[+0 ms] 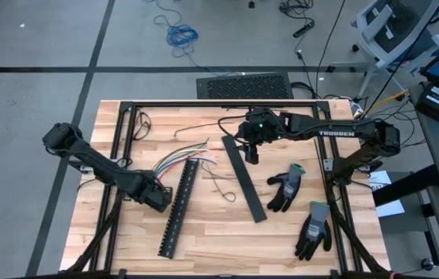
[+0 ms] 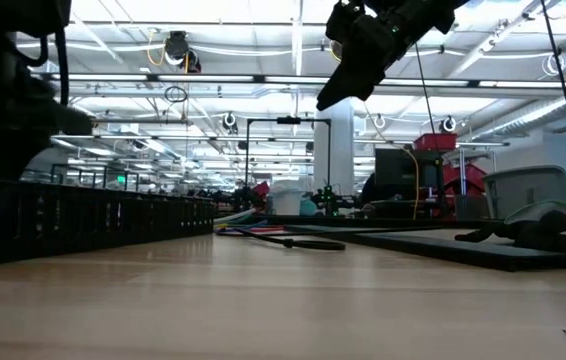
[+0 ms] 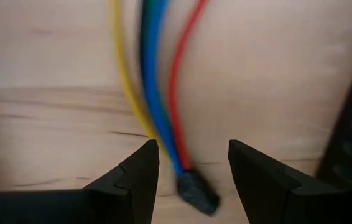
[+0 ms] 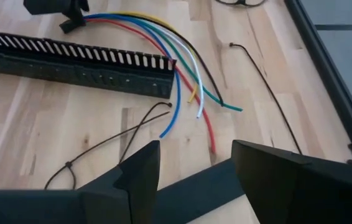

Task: Ziptie cables
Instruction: Wrap the black zip tie on the cables

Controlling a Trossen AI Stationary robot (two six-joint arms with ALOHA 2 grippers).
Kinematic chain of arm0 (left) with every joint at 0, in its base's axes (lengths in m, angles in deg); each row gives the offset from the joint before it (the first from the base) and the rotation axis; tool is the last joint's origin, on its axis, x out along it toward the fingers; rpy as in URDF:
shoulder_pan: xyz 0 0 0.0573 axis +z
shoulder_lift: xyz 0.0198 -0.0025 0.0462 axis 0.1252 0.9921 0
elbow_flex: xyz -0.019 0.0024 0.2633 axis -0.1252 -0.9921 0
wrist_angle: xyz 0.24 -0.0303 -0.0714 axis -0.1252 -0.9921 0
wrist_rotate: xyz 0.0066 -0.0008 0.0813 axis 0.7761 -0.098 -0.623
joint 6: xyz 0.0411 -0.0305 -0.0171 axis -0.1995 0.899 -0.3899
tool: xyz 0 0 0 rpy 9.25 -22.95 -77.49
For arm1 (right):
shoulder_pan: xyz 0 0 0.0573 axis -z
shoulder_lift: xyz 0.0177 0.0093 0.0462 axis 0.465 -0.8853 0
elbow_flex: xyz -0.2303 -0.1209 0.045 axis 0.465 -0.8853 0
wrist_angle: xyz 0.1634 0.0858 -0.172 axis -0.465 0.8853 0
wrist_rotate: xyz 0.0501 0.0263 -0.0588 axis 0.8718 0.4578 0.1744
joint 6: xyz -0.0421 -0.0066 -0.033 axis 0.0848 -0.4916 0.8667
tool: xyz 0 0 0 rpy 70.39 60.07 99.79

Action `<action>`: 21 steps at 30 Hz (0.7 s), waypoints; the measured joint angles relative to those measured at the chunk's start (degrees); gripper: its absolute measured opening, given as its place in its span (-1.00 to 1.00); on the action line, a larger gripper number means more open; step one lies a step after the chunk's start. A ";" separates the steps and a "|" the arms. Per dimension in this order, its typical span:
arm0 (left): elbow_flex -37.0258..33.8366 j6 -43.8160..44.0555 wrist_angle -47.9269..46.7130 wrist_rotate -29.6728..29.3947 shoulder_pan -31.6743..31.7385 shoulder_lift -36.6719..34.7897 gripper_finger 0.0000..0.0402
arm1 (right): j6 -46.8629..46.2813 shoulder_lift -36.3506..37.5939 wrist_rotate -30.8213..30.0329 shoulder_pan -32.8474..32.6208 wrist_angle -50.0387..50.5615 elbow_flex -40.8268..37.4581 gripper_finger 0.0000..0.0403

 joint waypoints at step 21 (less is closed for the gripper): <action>-6.71 6.93 6.33 -1.15 -2.12 3.01 -0.46 | -2.28 0.26 -0.17 -0.02 1.95 -0.04 -0.05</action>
